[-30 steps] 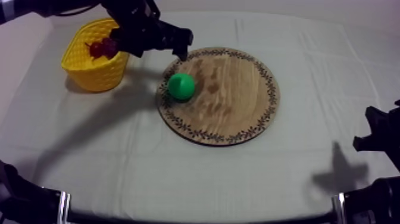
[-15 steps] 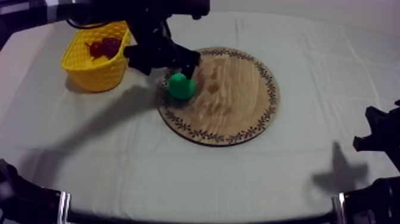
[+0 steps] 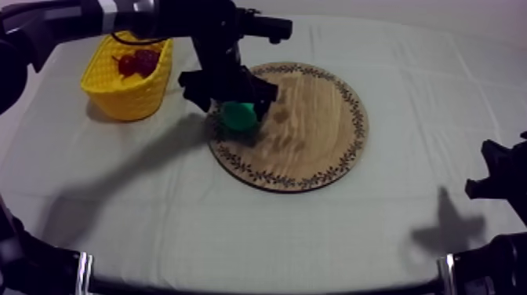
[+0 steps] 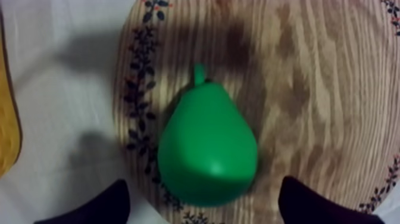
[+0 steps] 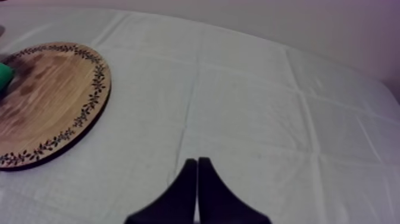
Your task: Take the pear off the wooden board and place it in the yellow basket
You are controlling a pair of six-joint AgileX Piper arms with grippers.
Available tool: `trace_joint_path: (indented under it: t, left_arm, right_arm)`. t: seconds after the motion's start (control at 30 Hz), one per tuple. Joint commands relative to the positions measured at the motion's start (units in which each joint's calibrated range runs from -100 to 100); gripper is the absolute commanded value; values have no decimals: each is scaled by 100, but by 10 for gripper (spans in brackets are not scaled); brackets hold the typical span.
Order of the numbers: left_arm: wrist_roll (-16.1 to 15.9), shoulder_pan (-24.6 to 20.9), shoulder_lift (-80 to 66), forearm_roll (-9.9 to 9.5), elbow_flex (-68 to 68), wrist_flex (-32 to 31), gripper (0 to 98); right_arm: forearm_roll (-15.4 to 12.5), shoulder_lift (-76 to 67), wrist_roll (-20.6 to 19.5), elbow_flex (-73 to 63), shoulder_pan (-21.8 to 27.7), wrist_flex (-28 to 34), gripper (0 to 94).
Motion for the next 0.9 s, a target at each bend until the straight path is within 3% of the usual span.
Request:
trace_joint_path:
  t: [0.0, 0.53, 0.87]
  left_arm:
    - [-11, -8, 91, 15, -69, 24, 924]
    - [-30, -63, 805, 4, -504, 70, 892]
    - [-2, -71, 824, -63, -590, 55, 617]
  right_arm:
    - [2, -5, 21, 5, 1, 3, 5]
    - [2, -5, 21, 5, 1, 3, 5]
    - [2, -5, 21, 5, 1, 3, 5]
